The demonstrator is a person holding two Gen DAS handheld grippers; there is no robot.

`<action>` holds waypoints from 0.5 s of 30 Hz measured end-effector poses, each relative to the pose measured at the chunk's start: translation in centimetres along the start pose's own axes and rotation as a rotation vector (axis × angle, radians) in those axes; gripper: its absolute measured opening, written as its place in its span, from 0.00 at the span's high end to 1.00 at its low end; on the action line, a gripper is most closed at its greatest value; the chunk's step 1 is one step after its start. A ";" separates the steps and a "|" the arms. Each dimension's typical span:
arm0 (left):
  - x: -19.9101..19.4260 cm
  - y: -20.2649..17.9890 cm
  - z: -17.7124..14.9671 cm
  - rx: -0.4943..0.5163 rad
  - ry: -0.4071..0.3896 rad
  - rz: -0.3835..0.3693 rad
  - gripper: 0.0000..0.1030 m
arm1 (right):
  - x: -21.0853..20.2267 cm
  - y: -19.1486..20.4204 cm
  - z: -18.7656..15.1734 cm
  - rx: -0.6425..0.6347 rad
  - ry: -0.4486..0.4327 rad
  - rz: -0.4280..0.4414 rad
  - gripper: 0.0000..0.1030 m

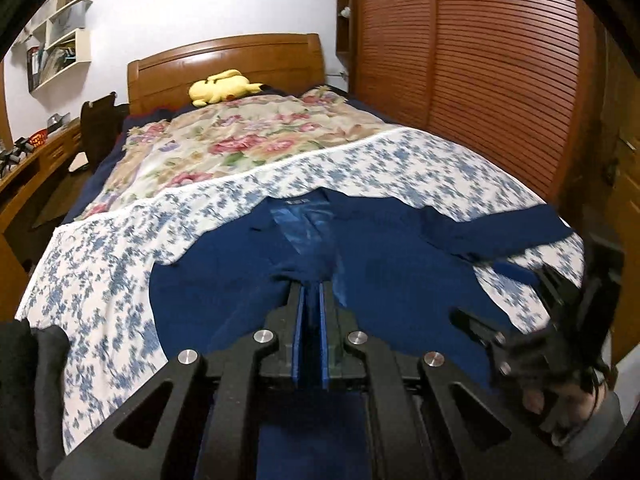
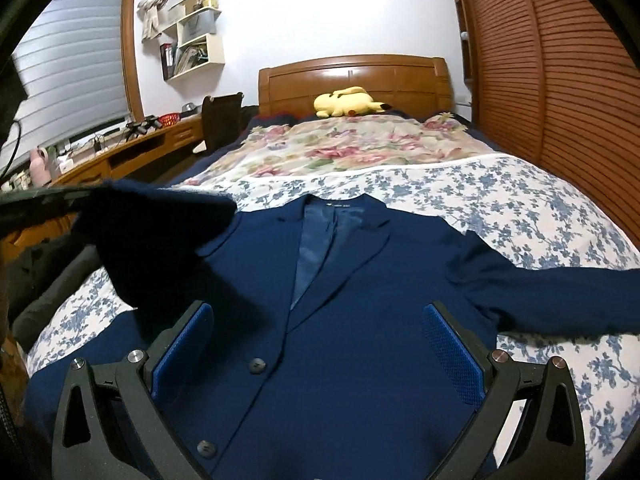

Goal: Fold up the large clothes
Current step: 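Lay the held sleeve across the blazer front and open the left gripper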

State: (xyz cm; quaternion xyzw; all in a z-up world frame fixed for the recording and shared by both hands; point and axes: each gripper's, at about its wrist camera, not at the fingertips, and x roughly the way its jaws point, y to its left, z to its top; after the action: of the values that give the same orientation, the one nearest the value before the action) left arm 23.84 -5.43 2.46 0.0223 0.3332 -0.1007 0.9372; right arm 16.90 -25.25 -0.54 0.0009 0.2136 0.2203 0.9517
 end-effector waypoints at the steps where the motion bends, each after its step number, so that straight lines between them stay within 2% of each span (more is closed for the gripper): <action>1: -0.1 -0.4 -0.2 0.008 0.006 -0.007 0.94 | -0.3 0.2 -0.2 -0.001 -0.002 0.006 0.00; 3: -0.7 -1.1 -1.1 0.025 0.008 -0.019 0.85 | -0.3 0.5 -0.3 -0.015 0.003 0.017 0.00; 5: -1.4 -1.3 -1.9 0.032 -0.005 -0.033 0.72 | 0.1 0.6 -0.5 -0.031 0.006 0.023 0.00; 7: -1.9 -1.4 -2.7 0.027 -0.011 -0.047 0.68 | 0.2 0.8 -0.6 -0.043 0.014 0.032 0.00; 13: -2.4 0.3 -5.4 -0.006 -0.015 -0.048 0.67 | 1.5 0.8 0.2 -0.037 0.047 0.078 0.00; 15: -2.8 1.4 -6.5 -0.017 -0.022 -0.028 0.59 | 2.2 1.4 0.3 -0.056 0.063 0.097 0.00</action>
State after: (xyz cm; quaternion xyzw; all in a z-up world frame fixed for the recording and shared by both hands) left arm 17.99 -2.85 -0.90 0.0084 0.3242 -0.1110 0.9394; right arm 18.26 -23.04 -0.99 -0.0223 0.2367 0.2721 0.9324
